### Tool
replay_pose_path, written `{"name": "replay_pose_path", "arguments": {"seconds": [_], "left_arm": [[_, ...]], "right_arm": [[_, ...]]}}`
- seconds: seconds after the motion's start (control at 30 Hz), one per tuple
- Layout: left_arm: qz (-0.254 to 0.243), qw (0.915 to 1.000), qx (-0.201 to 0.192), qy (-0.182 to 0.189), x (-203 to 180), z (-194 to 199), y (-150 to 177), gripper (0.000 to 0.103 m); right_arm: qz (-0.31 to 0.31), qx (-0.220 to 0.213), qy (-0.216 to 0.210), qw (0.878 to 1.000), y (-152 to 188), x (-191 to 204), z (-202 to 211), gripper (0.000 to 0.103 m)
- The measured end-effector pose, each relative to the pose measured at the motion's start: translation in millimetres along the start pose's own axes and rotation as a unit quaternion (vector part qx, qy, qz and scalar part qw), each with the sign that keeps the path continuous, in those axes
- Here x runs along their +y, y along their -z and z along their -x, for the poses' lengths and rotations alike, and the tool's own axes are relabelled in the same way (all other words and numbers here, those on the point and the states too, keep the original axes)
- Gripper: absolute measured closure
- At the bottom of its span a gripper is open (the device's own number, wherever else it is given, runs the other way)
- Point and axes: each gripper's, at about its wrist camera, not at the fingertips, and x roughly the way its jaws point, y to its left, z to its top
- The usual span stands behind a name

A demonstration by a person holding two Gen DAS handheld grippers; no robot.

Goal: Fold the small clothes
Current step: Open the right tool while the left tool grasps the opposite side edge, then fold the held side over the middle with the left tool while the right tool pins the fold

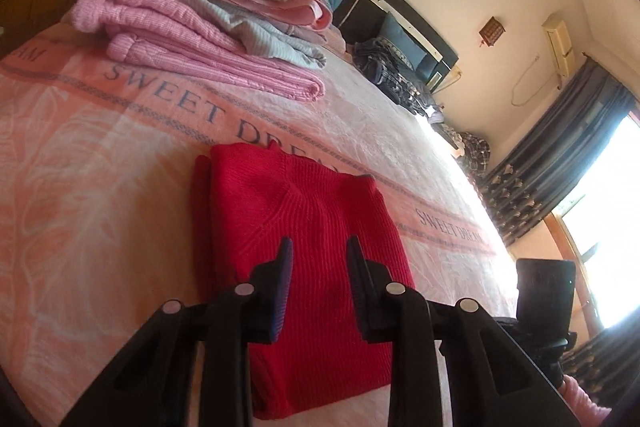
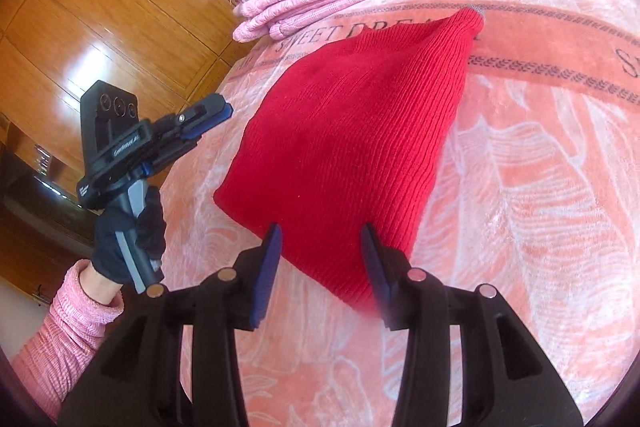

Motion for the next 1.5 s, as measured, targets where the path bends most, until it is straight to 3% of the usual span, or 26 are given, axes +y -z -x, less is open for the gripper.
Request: {"name": "replay_pose_path", "arguments": {"seconds": [0.1,0.27,0.33,0.47,0.57,0.63,0.67,0.77,0.83,0.93,1.0,1.13,1.33,1.5], "left_arm": [[-0.017,0.9989,0.041,-0.019,-6,-13,20,0.073],[0.012,0.9953,0.083,-0.049,28,-27,46,0.073],[0.031,0.9966,0.07,-0.032,40,-25,51,0.081],[0.048,0.9959,0.071,-0.03,40,-20,47,0.081],[0.047,0.9973,0.046,-0.033,31,-2,39,0.065],[0.052,0.9972,0.033,-0.043,31,8,30,0.039],[0.059,0.9967,0.026,-0.049,33,12,26,0.036],[0.092,0.9942,0.019,-0.053,52,13,13,0.036],[0.127,0.9907,0.035,-0.033,71,1,8,0.035],[0.212,0.9761,0.05,0.005,103,-18,9,0.035],[0.237,0.9697,0.048,0.034,116,-28,9,0.036],[0.236,0.967,0.056,0.077,116,-42,0,0.035],[0.215,0.9714,0.08,0.063,109,-70,-13,0.035],[0.206,0.9702,0.101,0.079,94,-86,-19,0.031]], "right_arm": [[0.001,0.01,0.006,1.0,4,-1,-6,0.06],[-0.005,0.047,0.042,0.998,20,-16,-24,0.061],[-0.009,0.05,0.043,0.998,25,-23,-27,0.06],[-0.032,0.05,0.027,0.998,22,-30,-25,0.059],[-0.035,0.038,0.014,0.999,19,-26,-15,0.055],[-0.04,0.025,0.01,0.999,14,-25,-6,0.05],[-0.044,0.017,0.01,0.999,10,-26,-2,0.044],[-0.059,-0.005,0.006,0.998,2,-32,10,0.044],[-0.069,-0.011,-0.001,0.998,1,-37,13,0.044],[-0.077,-0.01,0.004,0.997,0,-43,10,0.044],[-0.083,-0.008,0.006,0.996,0,-49,7,0.044],[-0.096,-0.008,0.006,0.995,5,-59,8,0.044],[-0.107,-0.023,-0.006,0.994,8,-67,21,0.044],[-0.126,-0.033,-0.016,0.991,5,-78,24,0.044]]}}
